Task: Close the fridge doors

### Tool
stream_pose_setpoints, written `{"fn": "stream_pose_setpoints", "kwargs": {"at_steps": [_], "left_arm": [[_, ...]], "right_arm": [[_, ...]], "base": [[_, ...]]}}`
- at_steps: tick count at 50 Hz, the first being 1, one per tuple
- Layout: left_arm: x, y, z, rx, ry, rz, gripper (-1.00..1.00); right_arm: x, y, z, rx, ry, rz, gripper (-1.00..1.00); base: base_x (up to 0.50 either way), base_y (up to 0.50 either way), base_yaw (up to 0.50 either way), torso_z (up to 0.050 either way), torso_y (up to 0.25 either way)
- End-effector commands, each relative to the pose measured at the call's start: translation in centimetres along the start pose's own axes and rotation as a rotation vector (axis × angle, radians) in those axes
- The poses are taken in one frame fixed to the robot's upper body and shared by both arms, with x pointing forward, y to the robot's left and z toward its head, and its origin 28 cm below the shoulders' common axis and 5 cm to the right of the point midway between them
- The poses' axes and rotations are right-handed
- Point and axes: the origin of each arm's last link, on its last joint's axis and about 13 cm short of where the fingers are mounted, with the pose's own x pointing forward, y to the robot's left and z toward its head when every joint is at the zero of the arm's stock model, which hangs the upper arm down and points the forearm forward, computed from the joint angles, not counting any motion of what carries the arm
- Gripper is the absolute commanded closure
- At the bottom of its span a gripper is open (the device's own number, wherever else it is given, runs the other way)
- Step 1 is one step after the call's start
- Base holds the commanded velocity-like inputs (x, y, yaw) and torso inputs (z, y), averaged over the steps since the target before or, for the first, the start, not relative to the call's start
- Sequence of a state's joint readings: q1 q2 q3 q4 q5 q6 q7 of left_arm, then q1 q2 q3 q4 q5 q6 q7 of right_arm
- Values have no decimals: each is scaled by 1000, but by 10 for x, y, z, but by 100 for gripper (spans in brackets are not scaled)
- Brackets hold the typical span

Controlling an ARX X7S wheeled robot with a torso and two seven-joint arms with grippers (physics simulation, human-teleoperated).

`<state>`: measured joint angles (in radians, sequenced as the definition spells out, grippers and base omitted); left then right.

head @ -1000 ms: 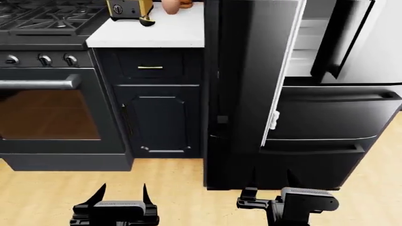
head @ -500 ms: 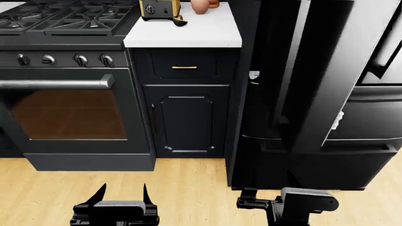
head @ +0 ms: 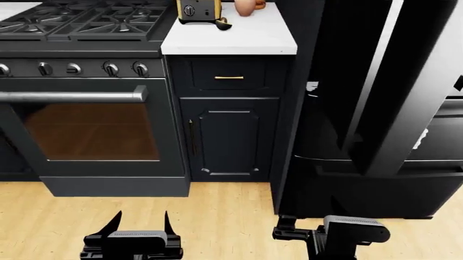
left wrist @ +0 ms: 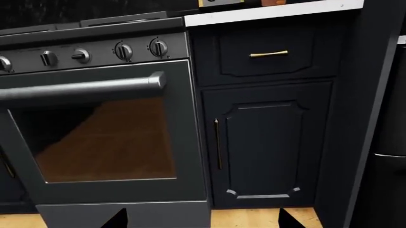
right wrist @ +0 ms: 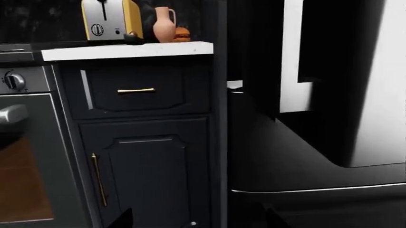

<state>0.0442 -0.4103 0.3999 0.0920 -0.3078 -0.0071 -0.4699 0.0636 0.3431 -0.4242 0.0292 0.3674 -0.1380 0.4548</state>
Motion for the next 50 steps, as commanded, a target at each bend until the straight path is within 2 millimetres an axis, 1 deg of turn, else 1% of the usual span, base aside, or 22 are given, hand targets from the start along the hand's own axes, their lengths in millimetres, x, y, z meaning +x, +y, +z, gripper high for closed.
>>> {"fn": "stream_pose_setpoints", "kwargs": {"at_steps": [1, 10, 31, 50], "left_arm": [[0, -1, 0, -1, 0, -1, -100], [0, -1, 0, -1, 4, -3, -100], [0, -1, 0, -1, 4, -2, -100], [0, -1, 0, 3, 2, -2, -100]], "right_arm": [[0, -1, 0, -4, -1, -5, -100], [0, 0, 1, -1, -3, 1, -100], [-1, 0, 1, 4, -4, 2, -100], [-1, -1, 1, 6, -5, 2, -100]], "base": [[0, 0, 0, 0, 0], [68, 0, 0, 0, 0], [320, 8, 0, 0, 0], [325, 212, 0, 0, 0]]}}
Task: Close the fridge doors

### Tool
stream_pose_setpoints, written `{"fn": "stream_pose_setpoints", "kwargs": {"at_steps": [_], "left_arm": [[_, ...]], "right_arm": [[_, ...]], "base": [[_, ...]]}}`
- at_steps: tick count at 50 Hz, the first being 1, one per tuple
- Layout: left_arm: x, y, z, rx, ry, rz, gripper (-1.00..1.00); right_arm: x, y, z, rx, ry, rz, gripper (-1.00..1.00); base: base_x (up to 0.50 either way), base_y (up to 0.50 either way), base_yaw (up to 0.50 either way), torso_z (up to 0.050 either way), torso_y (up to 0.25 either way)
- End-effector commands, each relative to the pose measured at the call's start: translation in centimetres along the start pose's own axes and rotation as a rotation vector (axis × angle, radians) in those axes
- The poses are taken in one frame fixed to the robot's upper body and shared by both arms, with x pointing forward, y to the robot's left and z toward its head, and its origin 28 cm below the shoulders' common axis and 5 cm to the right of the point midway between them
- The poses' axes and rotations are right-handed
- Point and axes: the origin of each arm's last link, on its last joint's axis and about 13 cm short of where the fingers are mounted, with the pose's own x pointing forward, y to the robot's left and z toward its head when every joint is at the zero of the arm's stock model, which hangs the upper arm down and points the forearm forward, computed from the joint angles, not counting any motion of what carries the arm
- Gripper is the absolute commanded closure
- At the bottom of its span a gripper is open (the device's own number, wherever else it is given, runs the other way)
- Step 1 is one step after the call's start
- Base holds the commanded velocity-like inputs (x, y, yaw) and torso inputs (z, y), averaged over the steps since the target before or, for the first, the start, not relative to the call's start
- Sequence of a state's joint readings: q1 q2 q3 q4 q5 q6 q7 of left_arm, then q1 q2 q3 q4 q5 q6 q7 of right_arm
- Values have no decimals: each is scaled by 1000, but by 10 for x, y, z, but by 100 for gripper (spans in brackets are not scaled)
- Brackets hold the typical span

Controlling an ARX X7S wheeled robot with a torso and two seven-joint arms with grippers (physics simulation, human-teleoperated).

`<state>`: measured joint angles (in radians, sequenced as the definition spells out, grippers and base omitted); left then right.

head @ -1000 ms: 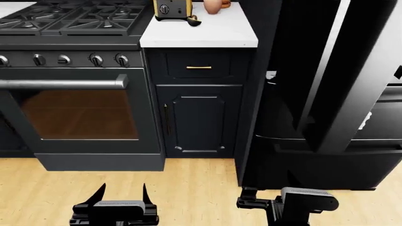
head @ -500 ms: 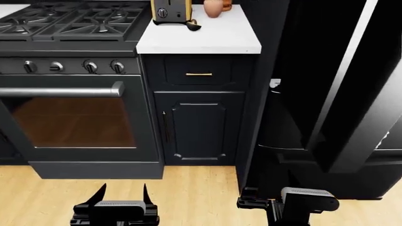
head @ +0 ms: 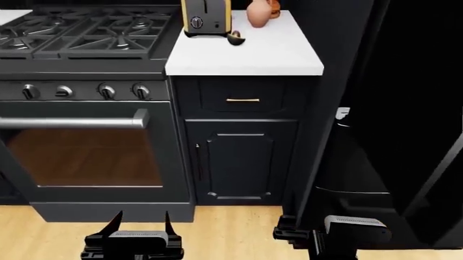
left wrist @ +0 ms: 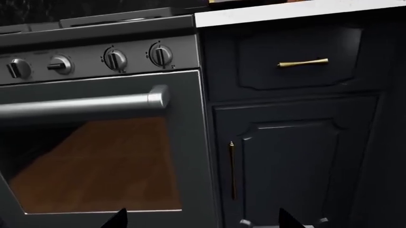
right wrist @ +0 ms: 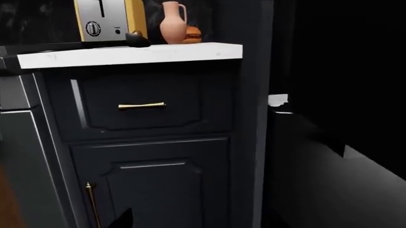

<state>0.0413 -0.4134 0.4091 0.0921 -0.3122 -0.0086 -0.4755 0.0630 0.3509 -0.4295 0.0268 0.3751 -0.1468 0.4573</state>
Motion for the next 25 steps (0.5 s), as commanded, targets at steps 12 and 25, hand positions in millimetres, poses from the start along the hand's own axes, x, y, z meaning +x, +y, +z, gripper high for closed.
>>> {"fn": "stream_pose_setpoints", "kwargs": {"at_steps": [12, 25], "left_arm": [[0, 0, 0, 3, 0, -1, -100], [0, 0, 0, 5, 0, -2, -100]], "right_arm": [[0, 0, 0, 4, 0, 0, -100], [0, 0, 0, 4, 1, -2, -100]], "base": [[325, 134, 0, 0, 1], [324, 9, 0, 0, 1]]}}
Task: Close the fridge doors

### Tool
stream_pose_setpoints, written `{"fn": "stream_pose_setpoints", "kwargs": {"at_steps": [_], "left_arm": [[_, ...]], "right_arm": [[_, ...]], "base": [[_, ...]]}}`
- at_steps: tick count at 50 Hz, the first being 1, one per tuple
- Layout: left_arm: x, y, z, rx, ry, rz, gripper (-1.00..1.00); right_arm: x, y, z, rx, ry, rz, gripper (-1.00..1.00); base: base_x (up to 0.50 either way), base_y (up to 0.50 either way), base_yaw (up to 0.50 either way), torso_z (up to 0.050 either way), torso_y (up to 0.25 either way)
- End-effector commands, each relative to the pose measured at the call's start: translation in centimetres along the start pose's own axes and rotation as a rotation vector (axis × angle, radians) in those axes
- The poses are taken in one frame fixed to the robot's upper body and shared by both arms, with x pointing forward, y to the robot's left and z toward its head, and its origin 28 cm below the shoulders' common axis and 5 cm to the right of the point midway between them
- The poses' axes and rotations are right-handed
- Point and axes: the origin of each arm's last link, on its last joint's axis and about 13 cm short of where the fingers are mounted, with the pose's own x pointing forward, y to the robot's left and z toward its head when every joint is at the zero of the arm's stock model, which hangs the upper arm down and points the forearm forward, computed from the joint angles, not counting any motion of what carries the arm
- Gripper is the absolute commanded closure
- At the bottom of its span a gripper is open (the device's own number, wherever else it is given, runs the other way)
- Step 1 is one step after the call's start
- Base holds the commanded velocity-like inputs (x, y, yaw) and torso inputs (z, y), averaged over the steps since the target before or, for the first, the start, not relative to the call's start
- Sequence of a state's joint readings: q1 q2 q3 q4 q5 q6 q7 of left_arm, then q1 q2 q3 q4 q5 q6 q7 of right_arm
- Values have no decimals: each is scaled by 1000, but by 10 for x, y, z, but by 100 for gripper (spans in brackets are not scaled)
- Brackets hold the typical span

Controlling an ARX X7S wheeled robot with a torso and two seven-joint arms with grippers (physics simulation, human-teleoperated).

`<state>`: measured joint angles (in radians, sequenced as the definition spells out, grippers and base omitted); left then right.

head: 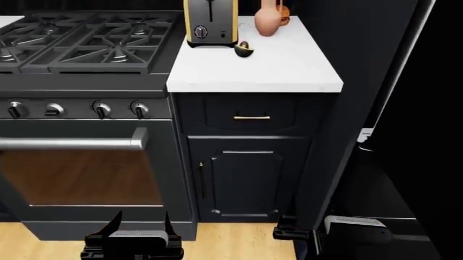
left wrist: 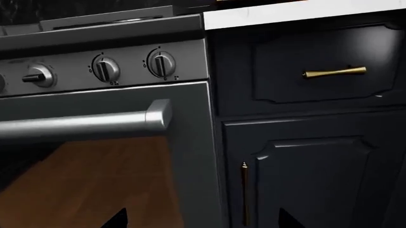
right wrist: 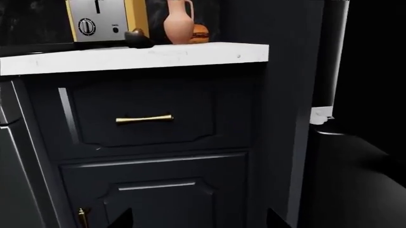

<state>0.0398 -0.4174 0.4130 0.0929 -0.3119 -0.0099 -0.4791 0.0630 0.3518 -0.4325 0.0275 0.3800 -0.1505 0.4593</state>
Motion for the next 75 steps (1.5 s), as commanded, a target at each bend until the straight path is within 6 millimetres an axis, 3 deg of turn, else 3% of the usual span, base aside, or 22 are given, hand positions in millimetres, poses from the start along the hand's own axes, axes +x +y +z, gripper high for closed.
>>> {"fn": "stream_pose_setpoints", "kwargs": {"at_steps": [1, 13, 53, 57, 61, 69, 75], "left_arm": [[0, 0, 0, 0, 0, -2, -100], [0, 0, 0, -2, -1, -2, -100], [0, 0, 0, -1, -3, 0, -100], [0, 0, 0, -2, -3, 0, -100], [0, 0, 0, -5, 1, 0, -100], [0, 0, 0, -6, 2, -1, -100], [0, 0, 0, -5, 2, -1, -100]], "right_arm": [[0, 0, 0, -1, 1, -2, -100], [0, 0, 0, -1, 0, -4, -100], [1, -1, 2, 8, -27, -29, -100], [7, -2, 15, 25, -58, -144, -100], [11, -3, 39, 33, -109, -263, -100], [7, -1, 106, 68, -227, -287, -100], [12, -3, 126, -10, -243, -262, -100]], "base": [[328, 1, 0, 0, 0], [277, 1, 0, 0, 1], [2, -59, 0, 0, 0], [0, 0, 0, 0, 0], [0, 0, 0, 0, 0], [0, 0, 0, 0, 1], [0, 0, 0, 0, 0]]}}
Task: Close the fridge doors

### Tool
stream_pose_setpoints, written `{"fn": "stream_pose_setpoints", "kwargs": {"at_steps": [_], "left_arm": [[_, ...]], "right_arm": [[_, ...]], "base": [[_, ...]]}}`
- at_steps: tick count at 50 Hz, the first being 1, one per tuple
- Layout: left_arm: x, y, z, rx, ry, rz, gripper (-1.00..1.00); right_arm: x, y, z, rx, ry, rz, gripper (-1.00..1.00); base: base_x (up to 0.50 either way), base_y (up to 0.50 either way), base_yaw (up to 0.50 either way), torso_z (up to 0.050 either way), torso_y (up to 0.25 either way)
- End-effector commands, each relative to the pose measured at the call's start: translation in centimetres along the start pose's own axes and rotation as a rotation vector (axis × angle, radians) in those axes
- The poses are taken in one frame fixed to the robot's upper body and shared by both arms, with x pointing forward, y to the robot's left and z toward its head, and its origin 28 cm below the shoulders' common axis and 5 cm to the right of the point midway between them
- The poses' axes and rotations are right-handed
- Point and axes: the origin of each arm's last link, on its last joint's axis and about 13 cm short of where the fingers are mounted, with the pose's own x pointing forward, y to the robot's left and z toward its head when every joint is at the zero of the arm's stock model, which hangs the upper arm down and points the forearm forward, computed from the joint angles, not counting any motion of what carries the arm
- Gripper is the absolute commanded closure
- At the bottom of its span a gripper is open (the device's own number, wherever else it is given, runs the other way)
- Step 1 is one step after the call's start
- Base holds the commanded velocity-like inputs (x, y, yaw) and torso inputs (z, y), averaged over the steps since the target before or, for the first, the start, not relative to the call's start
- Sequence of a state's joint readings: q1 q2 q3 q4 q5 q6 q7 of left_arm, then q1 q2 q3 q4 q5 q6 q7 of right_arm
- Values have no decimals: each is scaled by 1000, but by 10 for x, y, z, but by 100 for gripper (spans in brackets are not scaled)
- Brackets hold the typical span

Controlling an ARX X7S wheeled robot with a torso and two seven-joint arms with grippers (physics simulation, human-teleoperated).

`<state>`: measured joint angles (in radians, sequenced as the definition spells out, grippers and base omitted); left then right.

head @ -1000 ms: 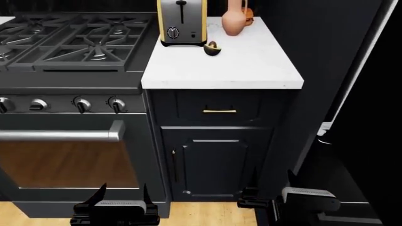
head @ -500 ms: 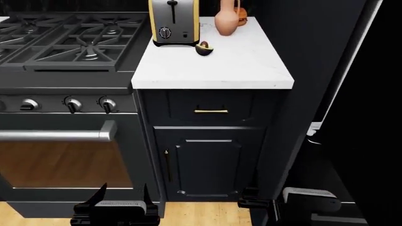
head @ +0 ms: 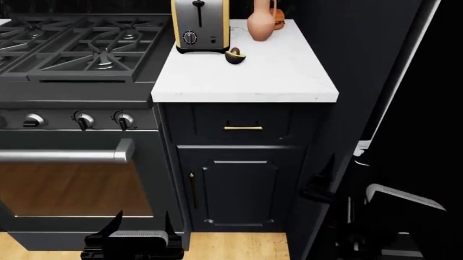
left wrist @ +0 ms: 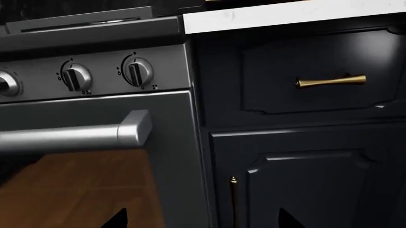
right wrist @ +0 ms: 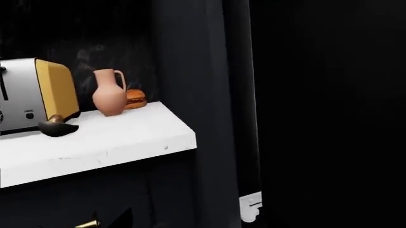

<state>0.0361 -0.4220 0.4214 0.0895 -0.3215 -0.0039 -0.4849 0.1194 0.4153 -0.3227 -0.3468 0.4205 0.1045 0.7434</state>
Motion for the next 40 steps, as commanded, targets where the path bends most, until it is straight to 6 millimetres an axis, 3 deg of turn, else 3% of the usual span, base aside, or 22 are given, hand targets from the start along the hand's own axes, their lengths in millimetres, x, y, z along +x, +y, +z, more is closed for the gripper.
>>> {"fn": "stream_pose_setpoints", "kwargs": {"at_steps": [1, 10, 21, 40], "left_arm": [[0, 0, 0, 0, 1, -1, -100], [0, 0, 0, -4, -1, -4, -100], [0, 0, 1, 0, -4, -8, -100], [0, 0, 1, 2, -7, -11, -100]], "right_arm": [[9, 1, 51, -50, -89, -22, -100], [28, -6, 67, -59, -76, -114, -100], [64, -21, 41, -80, -44, -334, -100], [84, -46, 84, 56, -161, -569, -100]], "base": [[0, 0, 0, 0, 0], [0, 0, 0, 0, 0], [0, 0, 0, 0, 0], [0, 0, 0, 0, 0]]}}
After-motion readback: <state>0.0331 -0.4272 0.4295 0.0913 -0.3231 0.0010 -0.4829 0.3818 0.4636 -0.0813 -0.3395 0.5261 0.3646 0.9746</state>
